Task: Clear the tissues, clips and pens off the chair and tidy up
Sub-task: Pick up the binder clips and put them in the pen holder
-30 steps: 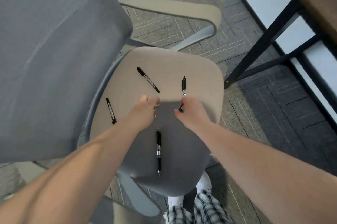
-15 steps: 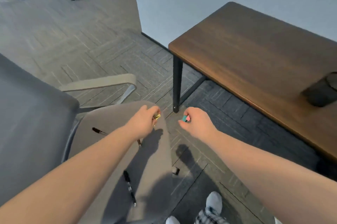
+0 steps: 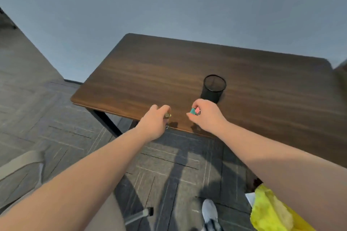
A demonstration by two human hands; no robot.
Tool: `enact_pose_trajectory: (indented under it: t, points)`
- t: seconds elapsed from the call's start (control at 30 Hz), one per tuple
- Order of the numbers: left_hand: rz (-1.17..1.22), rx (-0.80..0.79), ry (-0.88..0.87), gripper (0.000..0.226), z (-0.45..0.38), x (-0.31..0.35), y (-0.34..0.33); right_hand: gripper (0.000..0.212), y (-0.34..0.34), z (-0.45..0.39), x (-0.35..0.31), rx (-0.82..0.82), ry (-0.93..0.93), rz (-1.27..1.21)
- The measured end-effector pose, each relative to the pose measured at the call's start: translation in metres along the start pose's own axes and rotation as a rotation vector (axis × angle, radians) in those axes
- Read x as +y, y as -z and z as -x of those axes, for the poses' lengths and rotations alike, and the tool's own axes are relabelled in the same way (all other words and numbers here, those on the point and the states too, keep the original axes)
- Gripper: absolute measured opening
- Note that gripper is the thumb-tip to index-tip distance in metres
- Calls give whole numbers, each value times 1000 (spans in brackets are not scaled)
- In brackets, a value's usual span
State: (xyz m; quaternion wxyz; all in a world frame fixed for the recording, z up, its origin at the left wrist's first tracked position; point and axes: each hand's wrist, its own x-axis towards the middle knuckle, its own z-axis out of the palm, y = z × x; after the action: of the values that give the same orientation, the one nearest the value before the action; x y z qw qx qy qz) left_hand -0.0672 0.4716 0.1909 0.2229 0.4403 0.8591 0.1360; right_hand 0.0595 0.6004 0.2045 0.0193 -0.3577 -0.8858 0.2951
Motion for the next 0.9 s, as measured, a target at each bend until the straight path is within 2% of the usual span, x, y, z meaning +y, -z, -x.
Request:
enact_pose_trajectory:
  t: [0.13,0.33,0.6,0.9]
  points:
    - [3,2,-65,27,-52,61,-3,32,45,-33,41,68,-51,-16]
    - [-1,0,-60,31,-125,117,-9,34,84,-88,83,104,-105,-32]
    - [-28,-15,-19,32,-185,142,-17,32,100,-132,125,97,-129,-127]
    - [-104,-50,-7,34,-218,151,-33,33,101,-160,135,36,-90,-111]
